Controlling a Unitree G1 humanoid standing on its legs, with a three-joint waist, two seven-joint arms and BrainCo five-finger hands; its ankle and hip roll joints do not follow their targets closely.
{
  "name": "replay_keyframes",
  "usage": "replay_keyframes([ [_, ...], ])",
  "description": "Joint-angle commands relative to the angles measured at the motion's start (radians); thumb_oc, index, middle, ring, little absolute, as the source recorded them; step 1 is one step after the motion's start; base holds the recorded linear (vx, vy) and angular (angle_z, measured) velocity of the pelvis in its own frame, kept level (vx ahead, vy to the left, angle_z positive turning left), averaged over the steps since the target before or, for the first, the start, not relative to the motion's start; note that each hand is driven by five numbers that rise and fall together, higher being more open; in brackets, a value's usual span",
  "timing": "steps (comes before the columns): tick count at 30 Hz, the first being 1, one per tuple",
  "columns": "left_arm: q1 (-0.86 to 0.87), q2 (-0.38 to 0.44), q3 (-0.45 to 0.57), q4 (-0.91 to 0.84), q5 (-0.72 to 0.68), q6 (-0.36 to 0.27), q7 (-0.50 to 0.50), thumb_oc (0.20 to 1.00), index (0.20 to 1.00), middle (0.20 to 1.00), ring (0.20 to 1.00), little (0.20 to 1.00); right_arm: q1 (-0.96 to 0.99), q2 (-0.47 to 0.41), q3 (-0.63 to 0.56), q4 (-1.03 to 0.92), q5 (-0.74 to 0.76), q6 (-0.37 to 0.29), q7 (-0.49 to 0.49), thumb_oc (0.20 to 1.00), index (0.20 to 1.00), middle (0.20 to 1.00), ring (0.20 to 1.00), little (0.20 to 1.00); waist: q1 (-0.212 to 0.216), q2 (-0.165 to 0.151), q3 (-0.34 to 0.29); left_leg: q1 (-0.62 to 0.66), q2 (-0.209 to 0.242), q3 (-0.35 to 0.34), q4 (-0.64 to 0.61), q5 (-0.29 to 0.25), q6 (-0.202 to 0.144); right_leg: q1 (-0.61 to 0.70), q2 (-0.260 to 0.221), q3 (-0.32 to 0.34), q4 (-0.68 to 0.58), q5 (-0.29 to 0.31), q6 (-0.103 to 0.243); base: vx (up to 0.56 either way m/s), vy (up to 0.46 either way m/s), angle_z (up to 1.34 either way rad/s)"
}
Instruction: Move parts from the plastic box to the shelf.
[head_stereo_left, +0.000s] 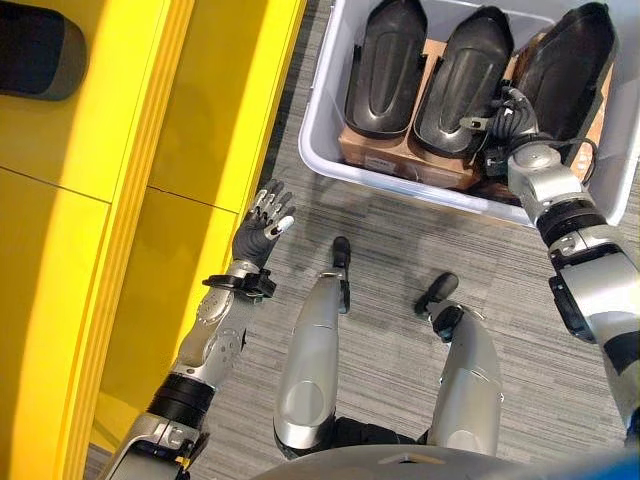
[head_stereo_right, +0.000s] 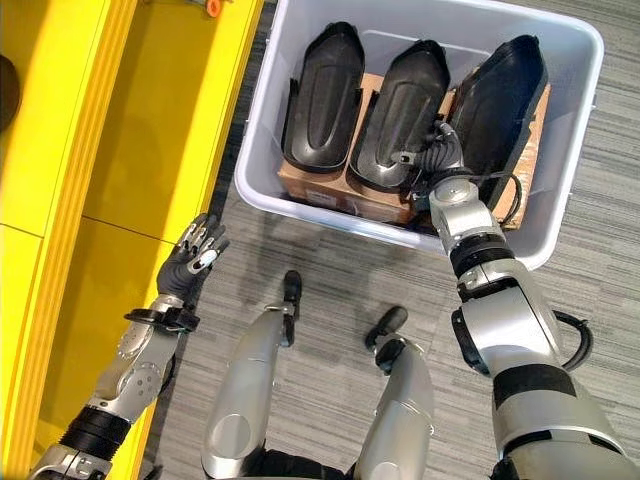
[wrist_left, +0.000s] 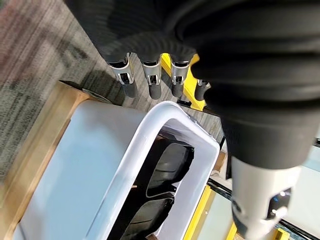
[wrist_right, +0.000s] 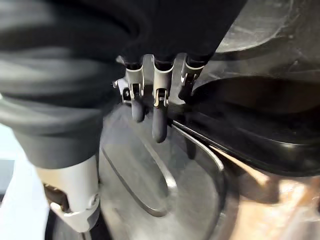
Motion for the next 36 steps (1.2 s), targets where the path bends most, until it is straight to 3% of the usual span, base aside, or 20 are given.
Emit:
replay_keyframes([
  [1,0.039,-0.005,-0.032,-0.113,-0.016,-0.038,-0.017,1.000,1.000,1.000,1.000,1.000,0.020,-0.012,0.018,-0.077,-0.054,-0.080,-0.064,1.000,1.000,1.000,1.000,1.000,-0.005,0.073,-0.036,-0.022,-0.031,-0.109,-0.053,-0.010,-0.020,0.017,0.022,0.020,0.100,-0.071,0.064,0.00,0.033,-0.02],
  [7,0.045,-0.022,-0.071,-0.109,-0.020,-0.062,-0.021,1.000,1.000,1.000,1.000,1.000,0.040,-0.014,0.006,-0.193,-0.305,-0.162,-0.250,1.000,1.000,1.000,1.000,1.000,-0.025,0.089,-0.036,-0.012,-0.032,-0.096,-0.054,-0.012,-0.019,0.016,0.023,0.036,0.095,-0.067,0.067,0.00,0.049,-0.02],
  [8,0.048,-0.028,-0.081,-0.106,-0.024,-0.068,-0.017,1.000,1.000,1.000,1.000,1.000,0.045,-0.018,0.009,-0.240,-0.410,-0.145,-0.319,1.000,1.000,1.000,1.000,1.000,-0.030,0.093,-0.036,-0.005,-0.032,-0.092,-0.058,-0.013,-0.018,0.020,0.024,0.041,0.091,-0.066,0.068,0.00,0.049,-0.03],
  [11,0.047,-0.035,-0.099,-0.101,-0.027,-0.086,-0.014,1.000,1.000,1.000,1.000,1.000,0.046,-0.028,0.015,-0.277,-0.520,-0.134,-0.432,1.000,1.000,1.000,1.000,1.000,-0.036,0.095,-0.036,0.003,-0.030,-0.088,-0.063,-0.013,-0.018,0.028,0.026,0.042,0.079,-0.064,0.071,0.00,0.012,-0.01],
  [17,0.052,-0.042,-0.148,-0.084,-0.039,-0.129,-0.032,1.000,1.000,1.000,1.000,1.000,0.045,-0.081,0.040,-0.373,-0.820,-0.116,-0.589,1.000,1.000,1.000,1.000,1.000,-0.055,0.101,-0.036,0.033,-0.025,-0.071,-0.088,-0.010,-0.024,0.049,0.030,0.048,0.053,-0.061,0.073,-0.01,0.036,-0.08],
  [21,0.059,-0.042,-0.155,-0.073,-0.043,-0.142,-0.044,1.000,1.000,1.000,1.000,1.000,0.050,-0.105,0.045,-0.410,-0.844,-0.109,-0.646,1.000,1.000,1.000,1.000,1.000,-0.061,0.100,-0.036,0.049,-0.020,-0.064,-0.101,-0.008,-0.028,0.063,0.029,0.047,0.038,-0.057,0.076,0.00,0.000,0.00],
  [28,0.070,-0.050,-0.155,-0.069,-0.044,-0.156,-0.051,1.000,1.000,1.000,1.000,1.000,0.112,-0.094,-0.010,-0.444,-0.708,-0.058,-0.700,1.000,1.000,1.000,1.000,1.000,-0.082,0.100,-0.036,0.076,-0.014,-0.047,-0.121,-0.007,-0.033,0.075,0.035,0.061,0.014,-0.049,0.078,0.00,0.025,-0.03],
  [30,0.063,-0.064,-0.157,-0.070,-0.051,-0.150,-0.045,1.000,1.000,1.000,1.000,1.000,0.162,-0.058,-0.059,-0.437,-0.604,-0.034,-0.684,1.000,1.000,1.000,1.000,1.000,-0.099,0.104,-0.036,0.079,-0.013,-0.037,-0.127,-0.010,-0.034,0.068,0.037,0.077,0.011,-0.051,0.077,-0.01,0.116,-0.11],
  [36,0.043,-0.076,-0.174,-0.066,-0.054,-0.149,-0.015,1.000,1.000,1.000,1.000,1.000,0.182,-0.018,-0.089,-0.396,-0.517,-0.035,-0.663,1.000,1.000,1.000,1.000,1.000,-0.106,0.110,-0.036,0.070,-0.015,-0.033,-0.131,-0.010,-0.033,0.056,0.037,0.085,0.008,-0.048,0.077,-0.01,0.044,-0.08],
])
